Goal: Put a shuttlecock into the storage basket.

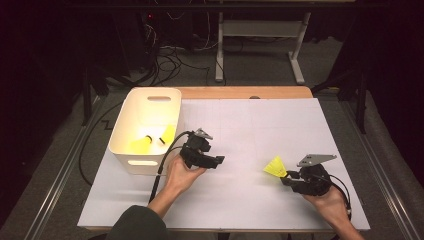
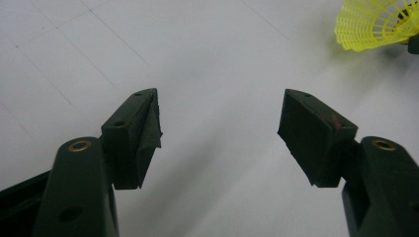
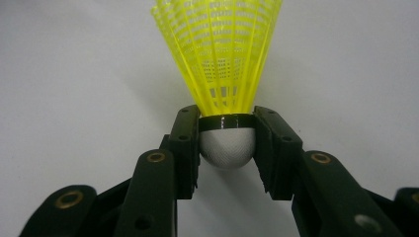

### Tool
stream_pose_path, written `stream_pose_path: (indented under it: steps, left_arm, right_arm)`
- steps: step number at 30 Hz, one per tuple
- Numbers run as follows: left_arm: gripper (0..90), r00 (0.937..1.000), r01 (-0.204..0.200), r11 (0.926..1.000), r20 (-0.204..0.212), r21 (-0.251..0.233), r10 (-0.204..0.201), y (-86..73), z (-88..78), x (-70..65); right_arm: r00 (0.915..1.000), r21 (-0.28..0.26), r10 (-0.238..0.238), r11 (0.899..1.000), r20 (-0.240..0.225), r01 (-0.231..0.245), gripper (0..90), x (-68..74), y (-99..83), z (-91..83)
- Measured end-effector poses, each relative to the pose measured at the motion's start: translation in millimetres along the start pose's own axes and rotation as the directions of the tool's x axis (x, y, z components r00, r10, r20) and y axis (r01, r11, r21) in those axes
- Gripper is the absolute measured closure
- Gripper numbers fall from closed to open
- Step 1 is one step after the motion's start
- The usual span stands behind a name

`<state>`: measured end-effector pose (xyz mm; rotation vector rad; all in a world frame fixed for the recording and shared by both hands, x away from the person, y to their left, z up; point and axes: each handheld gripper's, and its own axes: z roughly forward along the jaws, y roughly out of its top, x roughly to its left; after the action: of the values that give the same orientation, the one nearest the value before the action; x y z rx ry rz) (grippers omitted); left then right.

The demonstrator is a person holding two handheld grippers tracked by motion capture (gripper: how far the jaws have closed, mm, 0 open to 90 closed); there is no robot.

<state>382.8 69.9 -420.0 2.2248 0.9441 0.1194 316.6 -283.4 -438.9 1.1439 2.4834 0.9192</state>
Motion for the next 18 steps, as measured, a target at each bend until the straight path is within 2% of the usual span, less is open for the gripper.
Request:
stream_pose_path:
  steps: [5, 7, 8, 11, 13, 18]
  left_arm:
    - [33.0, 0.9999, 0.011, 0.9999, 0.007, 0.003, -0.011, 0.1, -0.6, 1.3]
    - [33.9, 0.9997, 0.013, 0.9998, 0.020, 0.014, -0.013, 0.2, -0.8, 2.2]
    - [34.2, 0.9999, 0.009, 0.9998, 0.013, 0.019, -0.009, 0.1, -0.8, 2.3]
    - [35.2, 0.9997, 0.015, 0.9998, 0.017, 0.014, -0.015, 0.2, -1.5, 2.6]
    - [35.5, 0.9997, 0.012, 0.9999, 0.021, 0.007, -0.012, 0.2, -2.9, 1.7]
    - [35.9, 1.0000, 0.000, 0.9999, 0.002, 0.010, 0.000, -0.7, -6.7, 1.8]
  right_arm:
    - [0.9999, -0.001, 0.000, 1.000, -0.015, 0.000, 65.2, 1.6, 8.7, 0.5]
    - [0.9994, -0.003, -0.004, 1.000, -0.034, 0.004, 65.1, 2.0, 12.0, 1.6]
    - [0.9990, -0.001, -0.006, 1.000, -0.044, 0.005, 65.2, 2.5, 13.5, 2.2]
    - [0.9978, 0.005, -0.021, 1.000, -0.063, 0.021, 65.2, 4.9, 17.6, 5.6]
    - [0.9973, 0.010, -0.014, 1.000, -0.072, 0.015, 65.2, 7.1, 20.5, 7.4]
    - [0.9955, 0.012, -0.021, 1.000, -0.092, 0.022, 65.2, 13.0, 29.3, 11.5]
